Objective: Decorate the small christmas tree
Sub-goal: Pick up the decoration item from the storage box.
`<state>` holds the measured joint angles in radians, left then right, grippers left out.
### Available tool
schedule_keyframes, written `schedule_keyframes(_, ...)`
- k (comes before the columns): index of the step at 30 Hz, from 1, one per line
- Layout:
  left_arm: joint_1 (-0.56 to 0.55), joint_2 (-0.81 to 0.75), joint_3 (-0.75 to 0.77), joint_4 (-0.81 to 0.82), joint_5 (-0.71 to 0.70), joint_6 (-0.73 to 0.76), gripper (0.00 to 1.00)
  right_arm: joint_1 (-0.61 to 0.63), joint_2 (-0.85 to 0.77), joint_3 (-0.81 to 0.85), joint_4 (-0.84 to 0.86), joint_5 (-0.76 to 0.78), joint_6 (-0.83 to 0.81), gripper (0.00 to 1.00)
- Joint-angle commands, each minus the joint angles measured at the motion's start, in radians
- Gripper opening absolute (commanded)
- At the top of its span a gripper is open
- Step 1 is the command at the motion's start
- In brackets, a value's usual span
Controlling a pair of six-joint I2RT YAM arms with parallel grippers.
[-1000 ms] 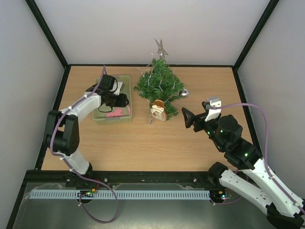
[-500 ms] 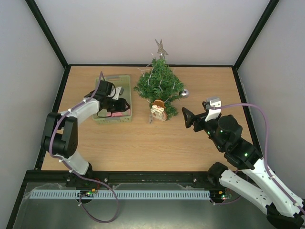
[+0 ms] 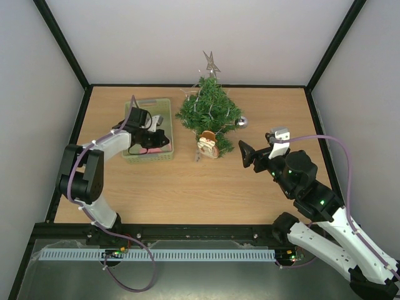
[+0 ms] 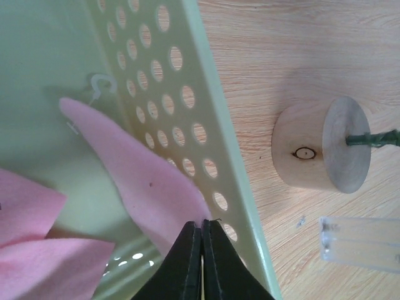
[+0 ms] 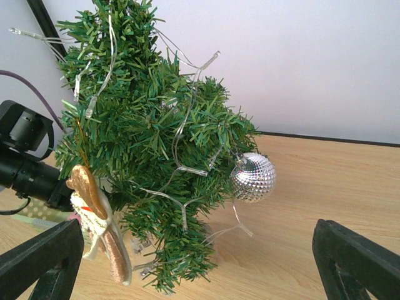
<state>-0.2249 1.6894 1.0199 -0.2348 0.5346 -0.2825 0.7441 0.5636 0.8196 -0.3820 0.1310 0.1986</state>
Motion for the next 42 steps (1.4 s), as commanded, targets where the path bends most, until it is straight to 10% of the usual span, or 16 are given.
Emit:
schedule_keyframes(1,0.020,-0.041,-0.019,0.004,0.006,-0.002,0.02,-0.003,-0.010,-0.003,0.013,0.014,0.000,0.98)
schedule_keyframes(18,0.033,-0.413,0.102,-0.188,-0.121,0.021,0.02,-0.003,0.018,0.113,-0.057,-0.202,0.067,0.98)
schedule_keyframes(30,0.029,-0.758,0.063,-0.166,0.181,0.008,0.02,-0.002,0.211,0.300,0.023,-0.513,0.127,0.83)
schedule_keyframes(42,0.015,-0.966,-0.147,0.203,0.546,-0.114,0.02,0.026,0.409,0.487,0.059,-0.580,0.065,0.81)
